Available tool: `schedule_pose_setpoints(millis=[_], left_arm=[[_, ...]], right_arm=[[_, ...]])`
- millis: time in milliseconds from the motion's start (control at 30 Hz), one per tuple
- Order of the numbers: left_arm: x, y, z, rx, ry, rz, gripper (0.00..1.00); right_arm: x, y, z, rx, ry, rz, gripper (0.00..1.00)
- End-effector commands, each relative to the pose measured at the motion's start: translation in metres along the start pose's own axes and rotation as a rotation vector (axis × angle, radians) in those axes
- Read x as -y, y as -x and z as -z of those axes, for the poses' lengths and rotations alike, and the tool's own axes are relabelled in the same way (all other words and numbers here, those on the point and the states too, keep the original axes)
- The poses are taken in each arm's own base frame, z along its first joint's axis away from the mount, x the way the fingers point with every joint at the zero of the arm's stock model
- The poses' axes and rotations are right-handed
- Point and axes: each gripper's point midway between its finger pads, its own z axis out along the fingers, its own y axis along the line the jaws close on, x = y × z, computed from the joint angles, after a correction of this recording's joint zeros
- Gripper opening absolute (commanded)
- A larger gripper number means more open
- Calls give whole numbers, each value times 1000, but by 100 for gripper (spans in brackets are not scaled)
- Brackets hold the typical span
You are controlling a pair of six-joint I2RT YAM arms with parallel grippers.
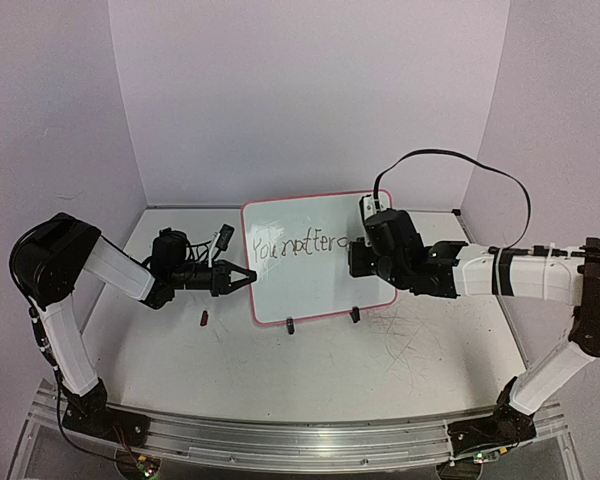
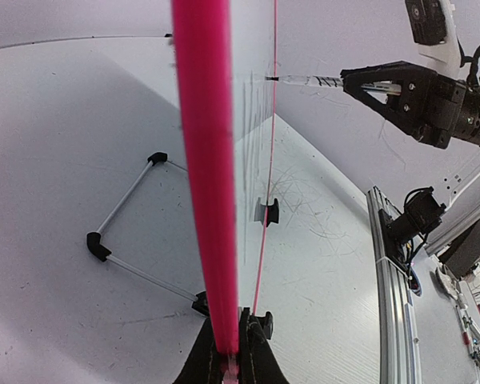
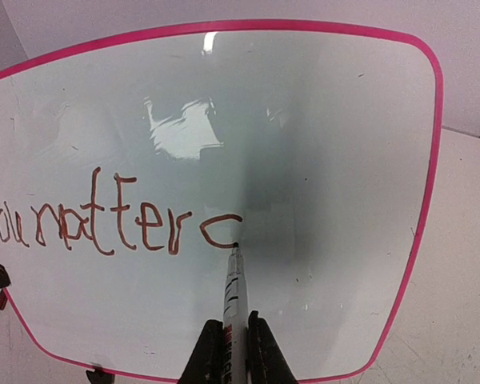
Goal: Write a sentence on the whiteboard
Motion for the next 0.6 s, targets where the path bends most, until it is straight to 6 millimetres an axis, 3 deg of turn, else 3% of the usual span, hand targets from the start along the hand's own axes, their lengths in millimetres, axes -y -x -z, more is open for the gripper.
schedule_pose_setpoints(millis=[0, 300, 567], left_arm=[[-12, 6, -3, 6, 70, -35, 0], [-11, 7, -2, 7, 71, -38, 0], [-12, 6, -3, 5, 73, -37, 0]], right_arm=[[6, 39, 3, 108, -37, -50, 0], [8, 57, -1, 155, -46, -60, 0], [6, 57, -3, 152, -27, -56, 0]])
